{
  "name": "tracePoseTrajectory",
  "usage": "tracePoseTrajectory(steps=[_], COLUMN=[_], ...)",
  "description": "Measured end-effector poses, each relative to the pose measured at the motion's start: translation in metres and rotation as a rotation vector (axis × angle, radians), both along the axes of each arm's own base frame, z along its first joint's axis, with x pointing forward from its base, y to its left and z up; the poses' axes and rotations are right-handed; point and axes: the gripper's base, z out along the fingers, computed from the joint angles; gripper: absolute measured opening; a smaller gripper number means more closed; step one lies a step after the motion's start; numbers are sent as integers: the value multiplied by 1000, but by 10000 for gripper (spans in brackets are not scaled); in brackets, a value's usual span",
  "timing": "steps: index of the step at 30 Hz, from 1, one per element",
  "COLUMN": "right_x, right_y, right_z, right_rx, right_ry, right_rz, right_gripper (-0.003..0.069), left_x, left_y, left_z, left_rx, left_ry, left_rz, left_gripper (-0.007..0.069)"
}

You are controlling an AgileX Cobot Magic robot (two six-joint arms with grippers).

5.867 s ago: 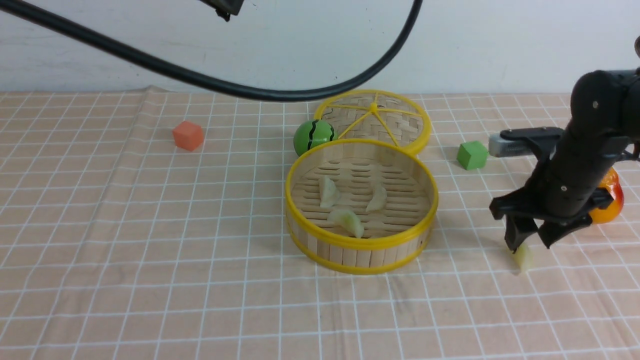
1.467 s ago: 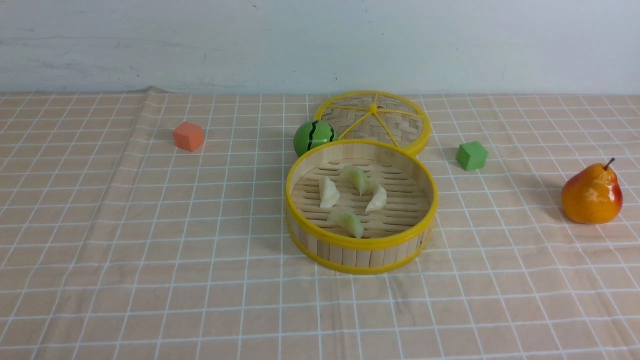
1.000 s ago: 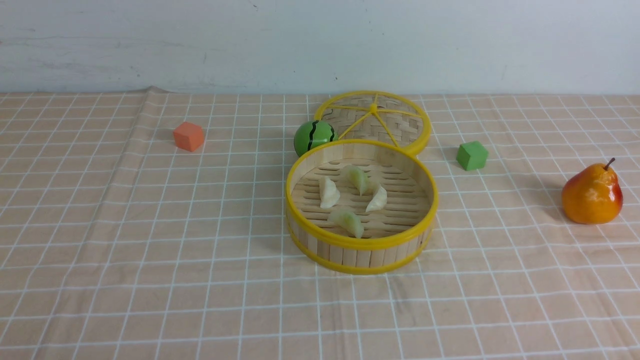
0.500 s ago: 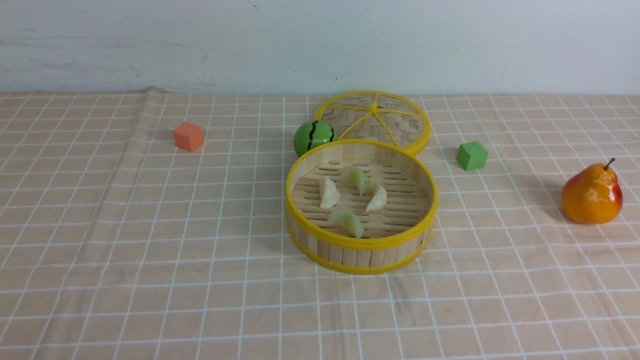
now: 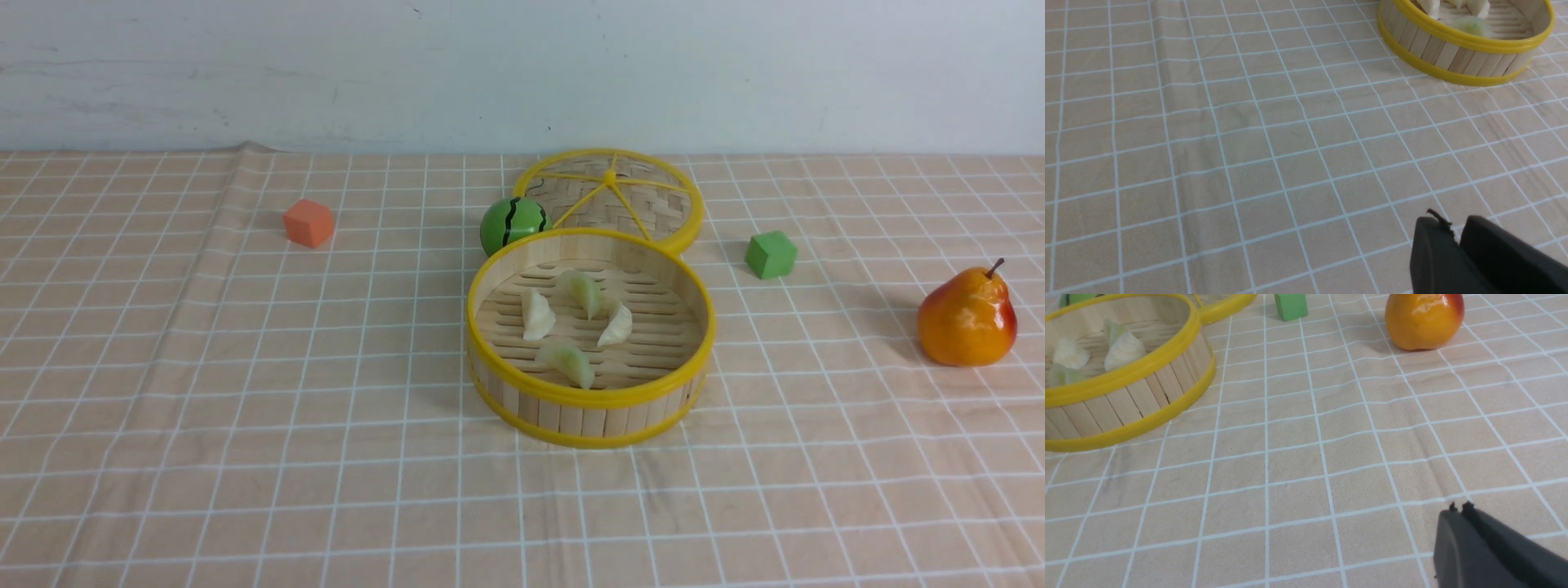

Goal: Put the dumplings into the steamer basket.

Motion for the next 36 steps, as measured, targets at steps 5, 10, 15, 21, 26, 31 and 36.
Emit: tracePoseTrajectory(steps=[5,10,15,21,26,31,36], right_x=[0,0,0,0,0,0,0], right_y=[0,0,0,0,0,0,0], right_z=[0,0,0,0,0,0,0], right_rx=[1,1,2,2,3,3,3], right_ry=[0,-1,-1,-1,-1,-1,-1], right_rz=[0,0,0,0,0,0,0], right_gripper=[-1,3,8,14,20,26,32], left_x=[1,1,13,17,16,15,15], left_y=[-2,-3,-2,2,3,3,3], left_z=[-8,-30,-72,-99,-107,-109,-109], left_rx=[-54,-90,-87,-93,-93,-83,-81], left_ry=[-109,-279,-298,-242,-173,-151,-151], left_rz=[23,109,265,370,386,387,386], left_gripper=[57,-14,-14,-14,-14,-14,-14])
